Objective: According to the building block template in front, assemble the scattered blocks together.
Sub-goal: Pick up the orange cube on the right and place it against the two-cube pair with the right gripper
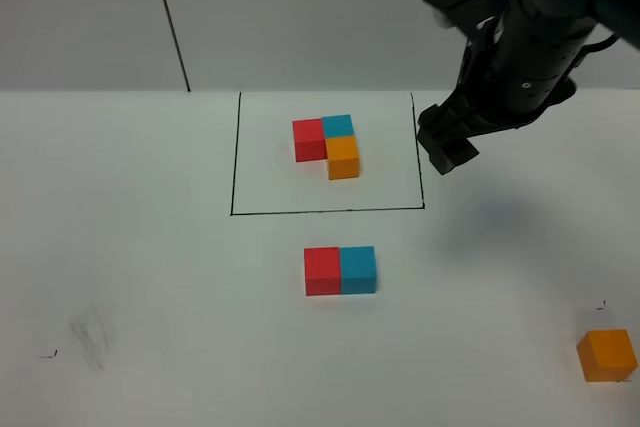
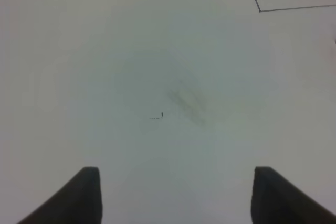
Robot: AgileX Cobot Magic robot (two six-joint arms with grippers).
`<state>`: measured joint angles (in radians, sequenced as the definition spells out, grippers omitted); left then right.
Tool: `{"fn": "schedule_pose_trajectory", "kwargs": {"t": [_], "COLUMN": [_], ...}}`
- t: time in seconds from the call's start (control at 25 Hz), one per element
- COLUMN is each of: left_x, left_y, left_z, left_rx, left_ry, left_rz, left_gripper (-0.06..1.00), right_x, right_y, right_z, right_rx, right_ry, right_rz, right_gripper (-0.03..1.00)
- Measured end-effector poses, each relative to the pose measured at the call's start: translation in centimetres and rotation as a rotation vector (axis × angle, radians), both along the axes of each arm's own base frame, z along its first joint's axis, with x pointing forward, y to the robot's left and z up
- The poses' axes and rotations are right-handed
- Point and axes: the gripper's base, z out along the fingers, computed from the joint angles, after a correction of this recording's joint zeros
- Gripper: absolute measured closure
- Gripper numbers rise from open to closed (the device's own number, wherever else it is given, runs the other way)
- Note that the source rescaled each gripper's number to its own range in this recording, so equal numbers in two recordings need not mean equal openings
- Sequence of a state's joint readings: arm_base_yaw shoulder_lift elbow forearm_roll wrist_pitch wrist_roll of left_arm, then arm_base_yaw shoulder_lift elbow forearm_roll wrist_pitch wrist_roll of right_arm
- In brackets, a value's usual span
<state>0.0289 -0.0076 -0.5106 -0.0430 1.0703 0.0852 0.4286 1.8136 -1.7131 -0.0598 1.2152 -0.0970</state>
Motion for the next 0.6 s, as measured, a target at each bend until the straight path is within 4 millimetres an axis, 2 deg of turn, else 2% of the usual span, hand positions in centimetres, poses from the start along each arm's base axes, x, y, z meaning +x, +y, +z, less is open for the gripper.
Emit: {"fn": "schedule_pose_trajectory", "kwargs": {"t": [0.12, 0.28, 0.44, 0.6], "left_x": [0.0, 0.0, 0.0, 0.0], "left_y": [0.0, 0.0, 0.0, 0.0], "left_z": [0.0, 0.0, 0.0, 0.0], "left_rx": [0.000, 0.000, 0.000, 0.000], "left_ry": [0.000, 0.000, 0.000, 0.000], "left_rz": [0.000, 0.000, 0.000, 0.000], "left_gripper": [0.40, 0.40, 0.40, 0.40], "right_x": [-1.6, -3.6, -5.2, -5.9], "right_y": [-1.8, -5.0, -8.6, -11.9], "right_z": [1.5, 2.0, 0.5, -1.3], "right_rx": [0.015, 0.031, 0.009, -0.037], "right_ry": [-0.024, -0.009, 0.046, 0.105], "right_rz": [-0.065, -0.179, -0.299, -0.394], "right_gripper": [0.25, 0.25, 0.25, 0.25]}}
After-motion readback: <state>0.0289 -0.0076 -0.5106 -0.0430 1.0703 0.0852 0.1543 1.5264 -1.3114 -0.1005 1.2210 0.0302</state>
